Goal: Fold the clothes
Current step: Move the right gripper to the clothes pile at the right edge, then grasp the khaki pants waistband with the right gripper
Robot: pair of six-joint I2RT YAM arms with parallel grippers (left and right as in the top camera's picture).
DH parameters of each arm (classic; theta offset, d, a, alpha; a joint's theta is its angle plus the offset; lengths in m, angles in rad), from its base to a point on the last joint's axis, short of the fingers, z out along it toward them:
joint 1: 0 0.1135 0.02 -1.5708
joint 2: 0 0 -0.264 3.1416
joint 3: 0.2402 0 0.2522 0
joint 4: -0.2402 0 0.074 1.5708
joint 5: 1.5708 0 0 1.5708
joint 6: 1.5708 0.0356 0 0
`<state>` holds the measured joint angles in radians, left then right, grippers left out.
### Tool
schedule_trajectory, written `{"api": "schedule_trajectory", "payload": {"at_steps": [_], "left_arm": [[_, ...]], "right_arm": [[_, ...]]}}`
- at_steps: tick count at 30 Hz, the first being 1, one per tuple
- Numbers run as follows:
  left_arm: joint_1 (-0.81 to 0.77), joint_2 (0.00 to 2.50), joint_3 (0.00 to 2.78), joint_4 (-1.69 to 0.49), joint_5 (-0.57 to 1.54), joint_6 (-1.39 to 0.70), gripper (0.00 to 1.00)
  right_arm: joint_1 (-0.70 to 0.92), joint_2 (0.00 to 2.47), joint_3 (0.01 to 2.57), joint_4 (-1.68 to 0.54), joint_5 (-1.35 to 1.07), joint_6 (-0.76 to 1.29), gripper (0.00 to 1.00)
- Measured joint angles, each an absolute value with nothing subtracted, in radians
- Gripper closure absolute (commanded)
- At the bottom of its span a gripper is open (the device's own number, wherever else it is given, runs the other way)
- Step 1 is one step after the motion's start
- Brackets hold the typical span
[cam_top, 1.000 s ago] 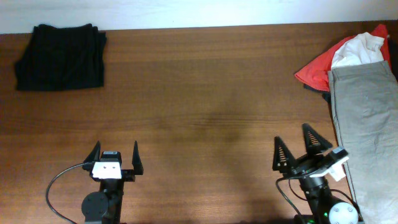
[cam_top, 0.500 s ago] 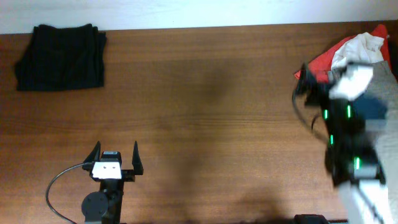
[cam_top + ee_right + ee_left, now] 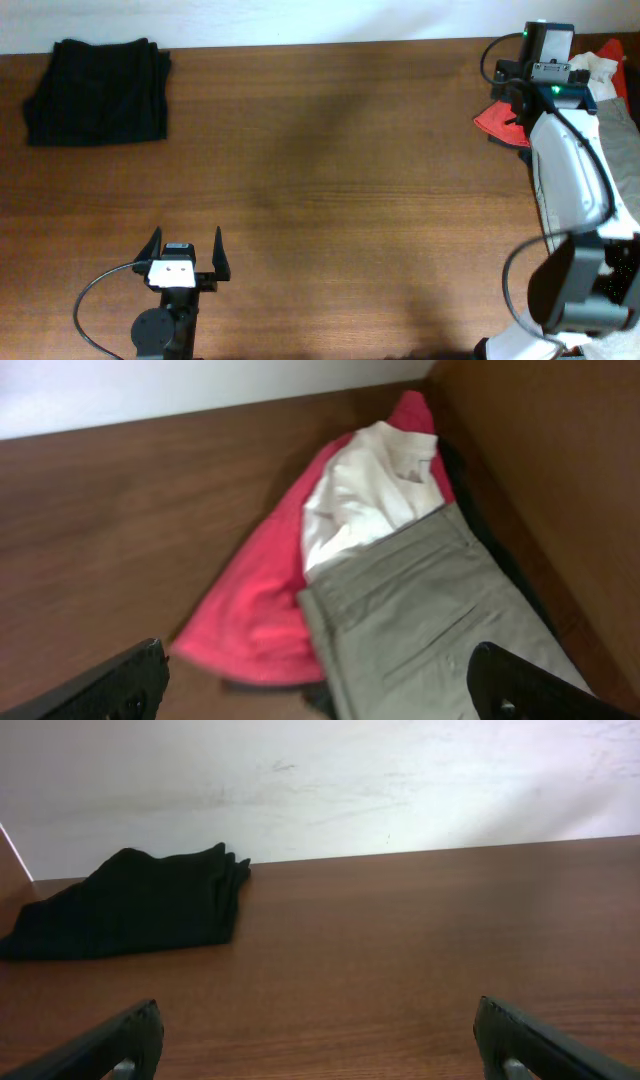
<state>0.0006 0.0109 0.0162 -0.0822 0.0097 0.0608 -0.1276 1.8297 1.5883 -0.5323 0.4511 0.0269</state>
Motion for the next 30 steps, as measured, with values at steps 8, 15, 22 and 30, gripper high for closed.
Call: {"api": "schedule_trajectory", "payload": {"at_steps": [8,15,22,30], "left_arm": [[0.001,0.011,0.016,-0.082,0.01,0.061,0.01],[0.001,0.011,0.016,-0.082,0.01,0.061,0.01],[0.001,0.011,0.017,-0.082,0.01,0.061,0.01],[0.001,0.011,0.016,-0.082,0.01,0.061,0.01]], "right_arm": [[-0.253,2.058,1.594,-0.437,0.482,-0.053,0.01],[-0.288,2.195,1.594,-0.371,0.482,-0.09,0.01],[-0.289,2.234,1.594,-0.358,0.45,-0.108,0.01],[-0.292,2.238,1.594,-0.355,0.444,-0.12,0.07]]}}
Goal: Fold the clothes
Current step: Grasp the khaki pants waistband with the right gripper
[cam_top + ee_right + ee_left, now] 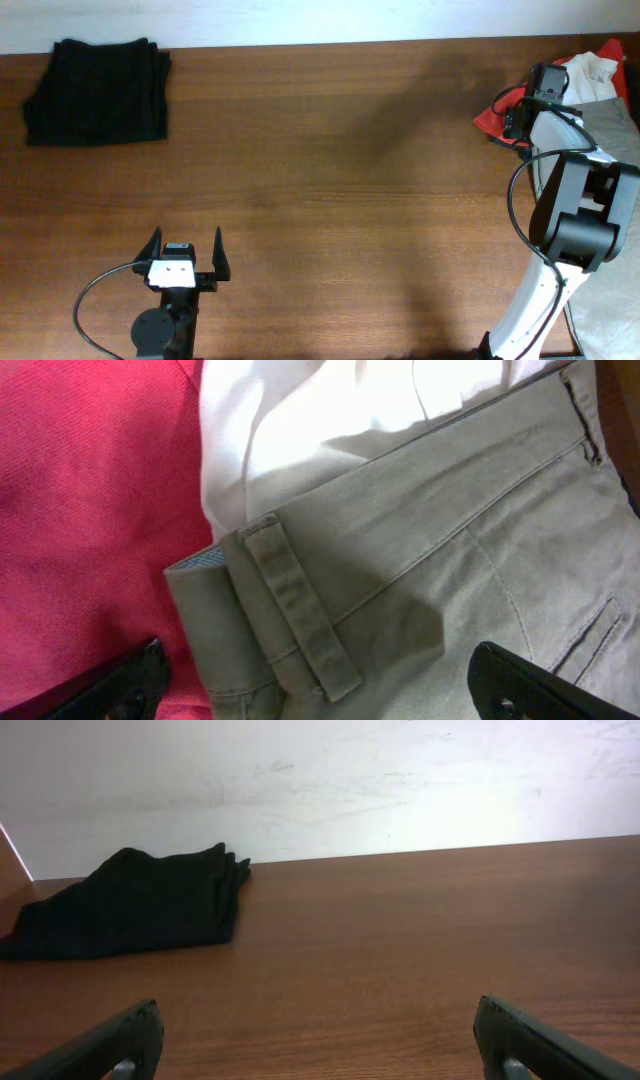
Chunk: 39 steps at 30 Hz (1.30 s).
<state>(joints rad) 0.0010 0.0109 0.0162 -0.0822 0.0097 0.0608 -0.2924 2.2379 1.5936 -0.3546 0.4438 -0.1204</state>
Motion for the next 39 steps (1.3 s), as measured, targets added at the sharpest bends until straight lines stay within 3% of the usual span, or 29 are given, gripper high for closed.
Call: {"api": "schedule_trajectory", "payload": {"at_steps": [4,15,21,24,30,33,37,39], "left_arm": [[0.001,0.011,0.017,-0.082,0.01,0.061,0.01],[0.001,0.011,0.016,-0.082,0.01,0.061,0.01],[0.001,0.011,0.016,-0.082,0.01,0.061,0.01],[0.001,0.011,0.016,-0.082,0.01,0.061,0.01],[0.001,0.011,0.017,-0.082,0.01,0.061,0.01],[0.001,0.011,0.016,-0.082,0.01,0.061,0.01],[0.001,0.011,0.016,-0.082,0.01,0.061,0.01],[0.001,0.011,0.016,-0.082,0.01,0.061,0.01]], "right_arm": [[-0.307,2.238,1.594,-0.363,0.441,-0.125,0.27],[-0.313,2.238,1.594,-0.363,0.439,-0.13,0.34],[-0.313,2.238,1.594,-0.368,0.439,-0.109,0.53],[-0.313,2.238,1.594,-0.373,0.439,-0.104,0.58],[-0.313,2.236,1.594,-0.383,0.439,-0.078,0.58],[-0.313,2.228,1.594,-0.389,0.439,-0.066,0.74],[-0.313,2.193,1.594,-0.404,0.44,-0.04,0.75],[-0.315,2.168,1.594,-0.415,0.441,-0.025,0.85]]}}
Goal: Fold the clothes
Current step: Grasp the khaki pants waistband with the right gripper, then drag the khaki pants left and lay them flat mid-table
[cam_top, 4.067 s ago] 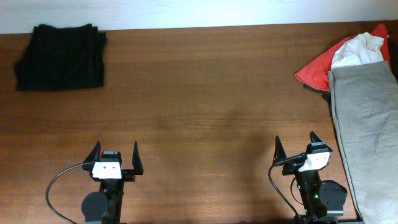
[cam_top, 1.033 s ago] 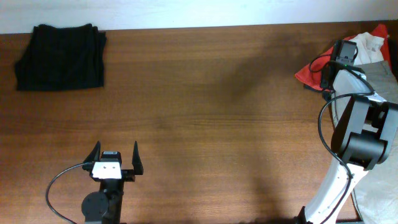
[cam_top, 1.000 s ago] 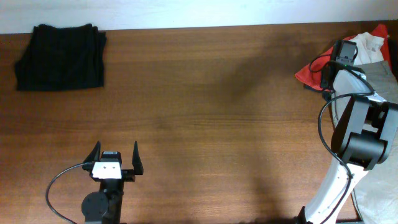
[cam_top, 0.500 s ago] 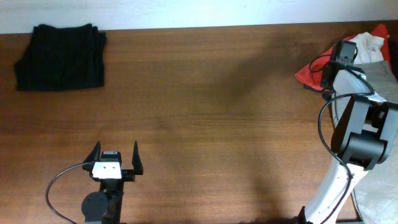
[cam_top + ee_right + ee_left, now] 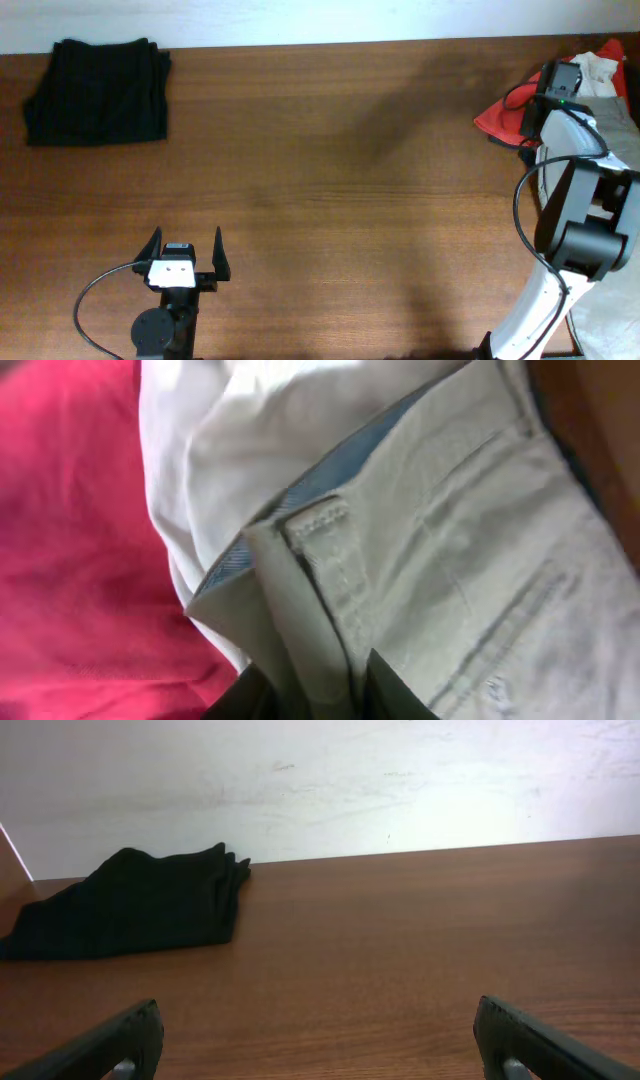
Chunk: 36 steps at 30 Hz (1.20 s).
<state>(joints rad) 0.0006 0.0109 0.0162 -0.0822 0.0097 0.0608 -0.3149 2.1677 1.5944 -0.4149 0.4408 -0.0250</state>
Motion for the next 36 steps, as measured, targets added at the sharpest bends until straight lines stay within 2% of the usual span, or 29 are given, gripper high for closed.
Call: {"api": "schedule_trajectory", "payload": {"at_steps": [2,13,22,29,36], "left_arm": [[0.001,0.011,0.016,-0.082,0.01,0.061,0.01],[0.001,0.011,0.016,-0.082,0.01,0.061,0.01],[0.001,0.011,0.016,-0.082,0.01,0.061,0.01],[0.001,0.011,0.016,-0.082,0.01,0.061,0.01],[0.001,0.011,0.016,-0.082,0.01,0.061,0.01]], "right_arm": [[-0.316,2.132,1.594,-0.42,0.447,-0.008,0.96],[-0.325,1.976,1.594,-0.478,0.535,0.065,0.96],[-0.298,1.586,1.594,-0.421,0.556,0.08,0.96],[-0.052,1.413,1.598,-0.367,0.398,0.096,0.96],[0.267,1.526,1.599,-0.366,0.242,0.248,0.96]]}}
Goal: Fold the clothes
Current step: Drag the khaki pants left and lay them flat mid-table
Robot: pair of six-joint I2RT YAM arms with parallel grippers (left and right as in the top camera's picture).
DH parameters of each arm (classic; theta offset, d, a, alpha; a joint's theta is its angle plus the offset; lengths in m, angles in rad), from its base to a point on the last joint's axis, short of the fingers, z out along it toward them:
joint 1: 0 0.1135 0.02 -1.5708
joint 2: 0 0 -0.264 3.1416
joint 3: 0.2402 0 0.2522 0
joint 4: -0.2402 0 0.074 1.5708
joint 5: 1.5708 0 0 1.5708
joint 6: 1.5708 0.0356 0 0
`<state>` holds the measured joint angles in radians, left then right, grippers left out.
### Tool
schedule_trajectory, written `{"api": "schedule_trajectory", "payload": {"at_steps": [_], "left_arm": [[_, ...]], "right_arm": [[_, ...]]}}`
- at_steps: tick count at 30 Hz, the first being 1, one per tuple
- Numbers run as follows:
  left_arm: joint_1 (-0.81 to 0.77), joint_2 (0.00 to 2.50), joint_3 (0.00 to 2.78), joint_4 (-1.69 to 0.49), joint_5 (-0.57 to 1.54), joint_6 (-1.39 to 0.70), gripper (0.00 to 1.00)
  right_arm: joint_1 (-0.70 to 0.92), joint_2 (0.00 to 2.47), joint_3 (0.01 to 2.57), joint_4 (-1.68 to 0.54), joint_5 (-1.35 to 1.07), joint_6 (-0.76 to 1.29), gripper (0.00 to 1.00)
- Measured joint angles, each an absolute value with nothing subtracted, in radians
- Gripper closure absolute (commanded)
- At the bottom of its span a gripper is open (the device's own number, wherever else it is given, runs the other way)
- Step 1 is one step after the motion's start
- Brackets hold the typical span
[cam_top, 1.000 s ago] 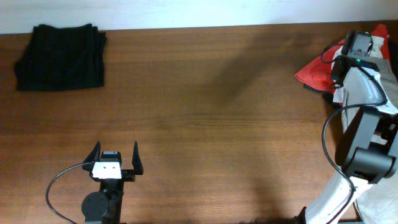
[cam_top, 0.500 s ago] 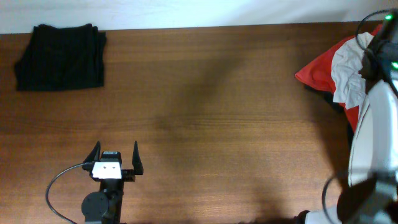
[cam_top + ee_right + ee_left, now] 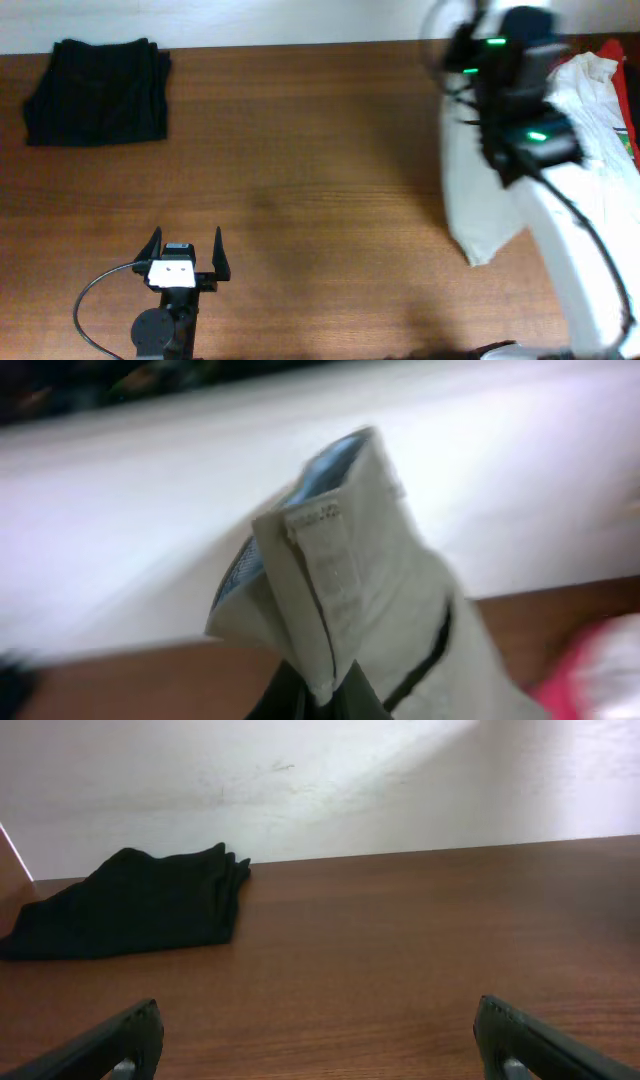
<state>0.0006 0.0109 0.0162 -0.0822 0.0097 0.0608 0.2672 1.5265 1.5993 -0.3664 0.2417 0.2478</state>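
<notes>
Pale khaki trousers (image 3: 473,195) hang over the right half of the table, lifted off the pile. In the right wrist view my right gripper (image 3: 326,695) is shut on their waistband (image 3: 322,575), whose blue lining shows. The raised right arm (image 3: 515,95) is blurred in the overhead view. A folded black garment (image 3: 97,92) lies at the far left corner, and it also shows in the left wrist view as the black garment (image 3: 130,902). My left gripper (image 3: 186,256) rests near the front edge, open, its fingers (image 3: 122,1038) wide apart with nothing between them.
A white garment (image 3: 590,78) and a red one (image 3: 629,62) lie in a pile at the far right edge. A white wall (image 3: 330,780) runs along the table's far side. Brown tabletop (image 3: 300,200) stretches between the two arms.
My right gripper, then shut on the trousers' waistband down in the pile, now holds them raised and further left over the table. The trousers hang free. The left arm has not moved.
My right gripper stood open above the pile of red, white and khaki clothes. Then it was open close over the khaki waistband. Then it was shut on that waistband. Now the trousers hang from it, away from the pile. The left gripper stayed open throughout.
</notes>
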Motion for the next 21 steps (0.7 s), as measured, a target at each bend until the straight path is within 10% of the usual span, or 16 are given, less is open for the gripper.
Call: {"api": "schedule_trajectory", "payload": {"at_steps": [19,21], "left_arm": [[0.001,0.011,0.016,-0.082,0.01,0.061,0.01],[0.001,0.011,0.016,-0.082,0.01,0.061,0.01]], "right_arm": [[0.822,2.04,1.599,-0.255,-0.045,0.457,0.95],[0.841,2.04,1.599,-0.253,-0.062,0.476,0.84]]}}
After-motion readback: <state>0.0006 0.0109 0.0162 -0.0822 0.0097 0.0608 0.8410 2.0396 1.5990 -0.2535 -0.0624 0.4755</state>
